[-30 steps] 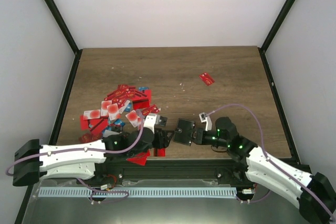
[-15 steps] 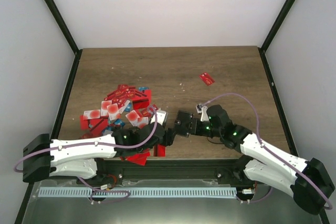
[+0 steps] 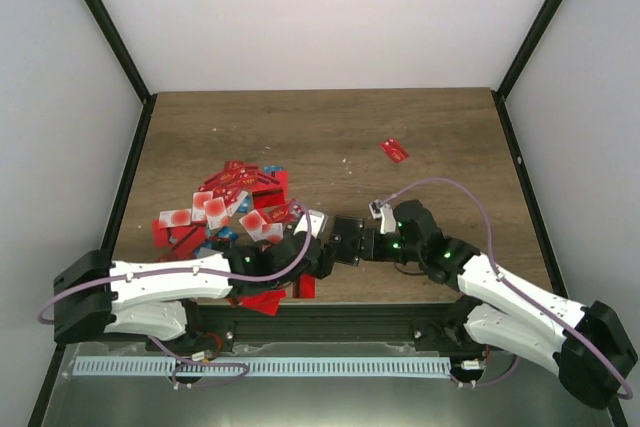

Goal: Put the credit cards into the card holder

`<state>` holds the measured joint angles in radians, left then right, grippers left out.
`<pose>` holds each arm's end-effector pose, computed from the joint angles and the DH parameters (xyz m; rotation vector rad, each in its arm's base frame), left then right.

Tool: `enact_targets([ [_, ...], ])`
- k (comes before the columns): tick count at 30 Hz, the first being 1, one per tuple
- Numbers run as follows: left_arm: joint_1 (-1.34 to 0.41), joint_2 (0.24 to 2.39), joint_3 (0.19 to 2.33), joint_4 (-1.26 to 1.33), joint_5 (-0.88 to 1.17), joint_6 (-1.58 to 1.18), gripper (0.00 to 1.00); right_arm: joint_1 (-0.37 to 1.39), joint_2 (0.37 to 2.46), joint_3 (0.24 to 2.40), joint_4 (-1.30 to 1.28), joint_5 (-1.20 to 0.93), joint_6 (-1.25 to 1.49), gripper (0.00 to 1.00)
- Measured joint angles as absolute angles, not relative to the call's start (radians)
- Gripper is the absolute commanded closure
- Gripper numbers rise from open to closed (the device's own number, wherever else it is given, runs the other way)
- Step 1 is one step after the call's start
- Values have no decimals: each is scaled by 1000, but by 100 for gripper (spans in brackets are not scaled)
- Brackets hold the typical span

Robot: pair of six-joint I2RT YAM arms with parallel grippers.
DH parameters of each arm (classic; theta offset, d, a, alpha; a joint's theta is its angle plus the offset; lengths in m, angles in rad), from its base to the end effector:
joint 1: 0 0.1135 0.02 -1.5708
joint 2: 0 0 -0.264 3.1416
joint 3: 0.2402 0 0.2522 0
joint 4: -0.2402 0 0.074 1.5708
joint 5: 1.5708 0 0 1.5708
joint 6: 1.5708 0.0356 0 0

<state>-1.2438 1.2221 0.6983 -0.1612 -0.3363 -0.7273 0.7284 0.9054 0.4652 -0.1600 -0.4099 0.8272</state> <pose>0.0931 -0.2380 0.2230 0.4078 2.2680 -0.6928 0.1340 0.1385 0.2108 -0.1456 2.4322 1.2550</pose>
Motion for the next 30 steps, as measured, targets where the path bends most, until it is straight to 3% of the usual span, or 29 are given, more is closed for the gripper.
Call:
enact_targets([
  [23, -1256, 1330, 802, -209, -469, -676, 58, 718, 866, 462, -150, -461, 820, 99],
  [30, -1259, 1357, 830, -220, -509, -679, 69, 716, 859, 462, -150, -458, 820, 99],
])
